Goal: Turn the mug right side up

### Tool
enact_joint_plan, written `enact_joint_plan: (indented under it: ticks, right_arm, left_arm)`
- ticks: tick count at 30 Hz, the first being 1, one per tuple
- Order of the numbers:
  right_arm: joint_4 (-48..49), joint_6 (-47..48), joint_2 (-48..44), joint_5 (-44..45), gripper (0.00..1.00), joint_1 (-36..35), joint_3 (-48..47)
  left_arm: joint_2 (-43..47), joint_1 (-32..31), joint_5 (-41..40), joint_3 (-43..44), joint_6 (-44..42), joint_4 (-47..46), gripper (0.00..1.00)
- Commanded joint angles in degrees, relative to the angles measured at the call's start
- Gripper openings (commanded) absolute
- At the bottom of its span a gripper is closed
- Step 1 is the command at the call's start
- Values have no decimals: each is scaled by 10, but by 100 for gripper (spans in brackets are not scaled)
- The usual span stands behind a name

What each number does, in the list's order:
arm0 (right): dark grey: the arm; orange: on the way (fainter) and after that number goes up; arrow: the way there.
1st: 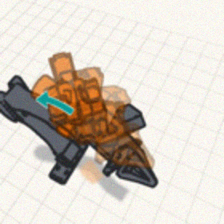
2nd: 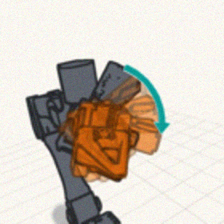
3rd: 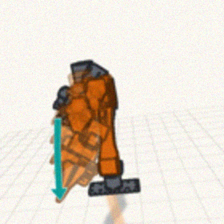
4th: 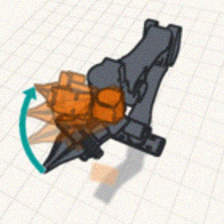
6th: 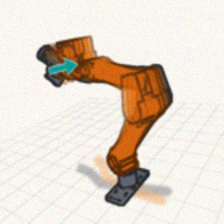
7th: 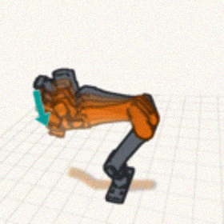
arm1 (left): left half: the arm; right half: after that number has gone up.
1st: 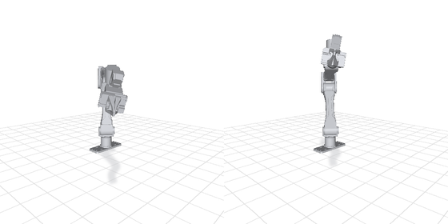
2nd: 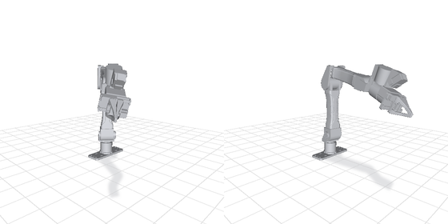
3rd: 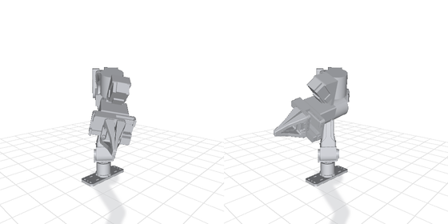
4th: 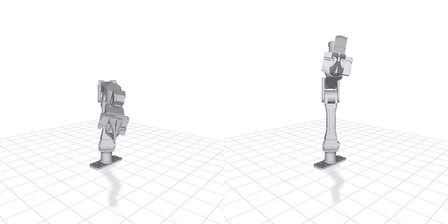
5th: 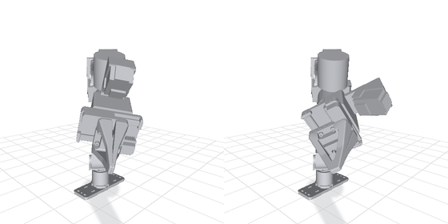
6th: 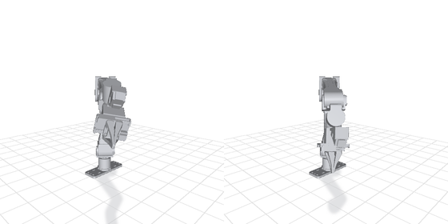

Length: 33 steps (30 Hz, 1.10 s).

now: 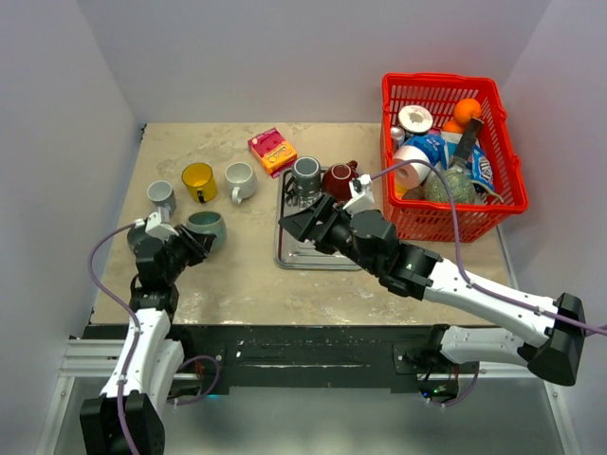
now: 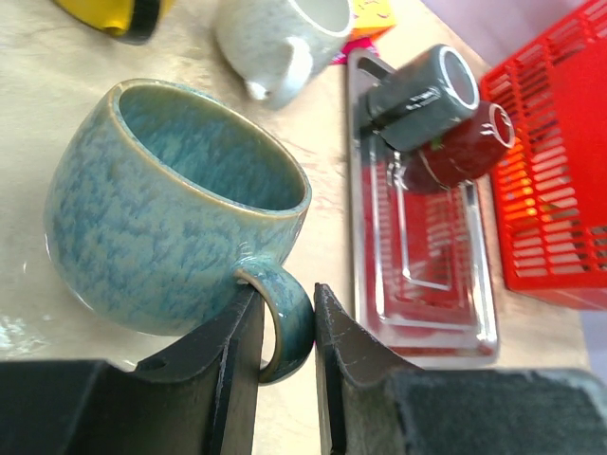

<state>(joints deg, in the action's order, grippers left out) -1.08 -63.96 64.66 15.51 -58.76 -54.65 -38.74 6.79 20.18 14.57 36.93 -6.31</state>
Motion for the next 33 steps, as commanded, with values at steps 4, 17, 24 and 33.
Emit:
enact_joint_plan:
  ticks: [4,17,24,33]
  right_arm:
    - [-15,32,-23,33,83,1,-2]
    - [-16,38,-13,12,83,1,3]
    - [-12,31,-13,5,83,1,12]
    - [-17,15,-23,4,84,1,19]
  left_arm:
    - [4,3,-87,-19,-20,-182,0]
    - [10,2,-187,-132,27,-267,0]
    - [-11,3,-171,-141,54,-263,42]
    - [-16,3,-161,-139,55,-235,65]
